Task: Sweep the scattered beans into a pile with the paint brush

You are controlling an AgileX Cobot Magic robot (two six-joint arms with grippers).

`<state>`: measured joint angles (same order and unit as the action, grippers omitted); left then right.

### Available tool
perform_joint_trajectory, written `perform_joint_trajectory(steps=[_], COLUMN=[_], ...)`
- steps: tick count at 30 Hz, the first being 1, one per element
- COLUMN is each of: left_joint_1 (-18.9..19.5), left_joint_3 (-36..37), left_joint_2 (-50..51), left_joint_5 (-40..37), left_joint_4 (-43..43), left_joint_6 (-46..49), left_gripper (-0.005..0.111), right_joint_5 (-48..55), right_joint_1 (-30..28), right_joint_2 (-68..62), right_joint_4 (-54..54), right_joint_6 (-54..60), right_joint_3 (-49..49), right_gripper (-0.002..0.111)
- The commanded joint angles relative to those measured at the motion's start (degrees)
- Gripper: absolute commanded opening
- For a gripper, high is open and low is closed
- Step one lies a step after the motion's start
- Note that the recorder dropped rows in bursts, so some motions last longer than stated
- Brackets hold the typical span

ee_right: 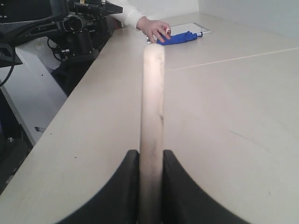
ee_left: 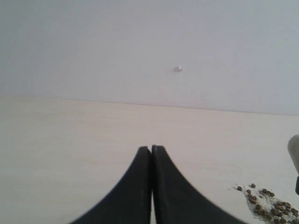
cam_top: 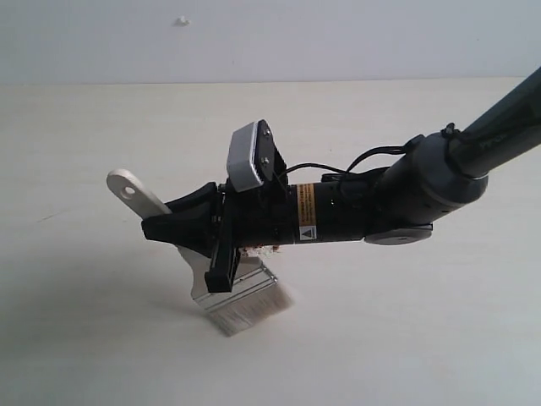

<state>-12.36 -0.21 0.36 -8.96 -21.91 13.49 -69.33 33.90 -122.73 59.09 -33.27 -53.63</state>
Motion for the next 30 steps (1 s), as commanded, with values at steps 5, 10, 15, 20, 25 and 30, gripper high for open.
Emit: perform_joint_trajectory(steps=[5, 10, 15, 20, 25, 30], left_joint_1=[-0.38, -0.38, -0.38, -0.38, -0.38, -0.38], left_joint_3=[0.21, 0.21, 0.21, 0.21, 0.21, 0.21], left_joint_2=[-0.36, -0.36, -0.36, -0.36, -0.36, -0.36], left_joint_5=[0.06, 0.06, 0.06, 0.06, 0.06, 0.06], left_joint_4=[0.24, 0.24, 0.24, 0.24, 0.24, 0.24], left_joint_6=[-0.18, -0.18, -0.18, -0.18, -0.18, -0.18], left_gripper=[0.0, 0.0, 0.0, 0.0, 0.0, 0.0], right_joint_5=[-0.64, -0.64, -0.64, -0.64, -0.64, -0.64], right_joint_1=[-0.35, -2.94, -4.89, -4.9, -4.9, -4.9], right_joint_2=[-2.58, -3.35, -3.35, -3.35, -1.98, 1.84], right_joint_4=[-0.53, -0.53, -0.54, 1.2, 3.64, 8.26], right_joint_6=[0.6, 0.13, -0.69, -6.08, -11.46, -15.32], right_joint_3=[-4.45, -5.73, -7.04, -9.06, -10.41, -10.41], right_gripper=[0.0, 0.0, 0.0, 0.0, 0.0, 0.0])
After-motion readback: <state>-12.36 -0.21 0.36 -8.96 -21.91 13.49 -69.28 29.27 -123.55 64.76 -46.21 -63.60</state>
